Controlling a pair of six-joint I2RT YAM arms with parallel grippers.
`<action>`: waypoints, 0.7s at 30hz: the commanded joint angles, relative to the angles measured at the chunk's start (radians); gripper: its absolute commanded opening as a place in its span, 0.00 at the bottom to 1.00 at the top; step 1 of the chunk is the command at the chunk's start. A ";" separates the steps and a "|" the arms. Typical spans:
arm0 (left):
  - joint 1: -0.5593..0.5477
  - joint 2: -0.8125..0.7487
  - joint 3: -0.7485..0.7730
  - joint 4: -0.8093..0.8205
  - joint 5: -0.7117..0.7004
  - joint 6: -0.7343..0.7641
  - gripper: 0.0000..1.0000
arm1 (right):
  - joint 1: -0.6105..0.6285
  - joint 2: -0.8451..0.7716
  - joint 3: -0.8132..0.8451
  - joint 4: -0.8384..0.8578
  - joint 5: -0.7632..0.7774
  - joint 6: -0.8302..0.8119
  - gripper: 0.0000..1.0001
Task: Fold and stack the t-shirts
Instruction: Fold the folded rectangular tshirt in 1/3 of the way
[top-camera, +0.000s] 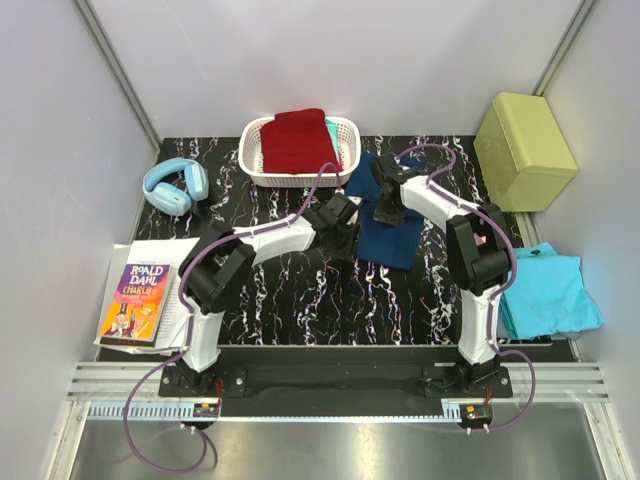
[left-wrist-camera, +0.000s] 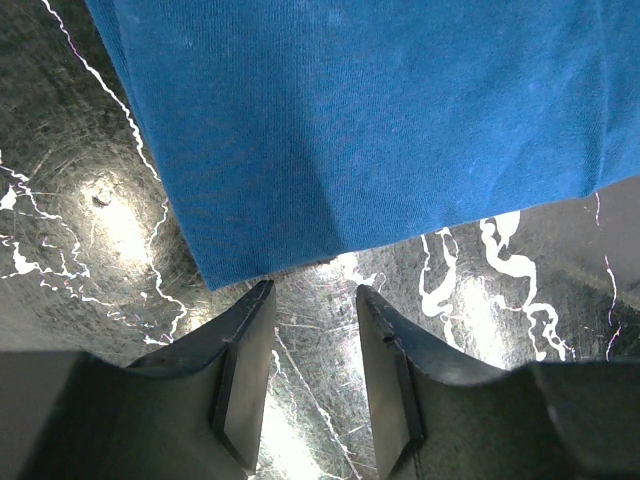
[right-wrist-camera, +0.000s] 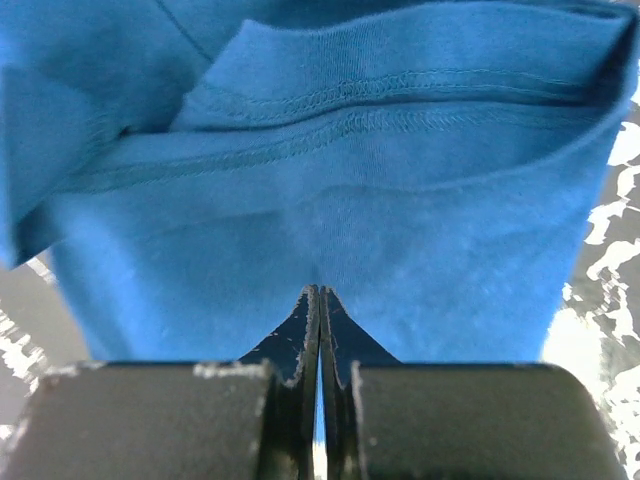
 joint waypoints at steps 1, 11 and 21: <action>0.003 -0.022 0.030 0.015 -0.001 -0.016 0.42 | -0.002 0.058 0.052 0.037 0.000 0.011 0.00; 0.003 -0.059 -0.006 0.008 -0.012 -0.008 0.41 | -0.027 0.173 0.196 0.022 0.021 0.011 0.00; 0.003 -0.082 -0.018 0.021 -0.041 -0.012 0.41 | -0.033 0.176 0.227 -0.002 0.027 0.011 0.00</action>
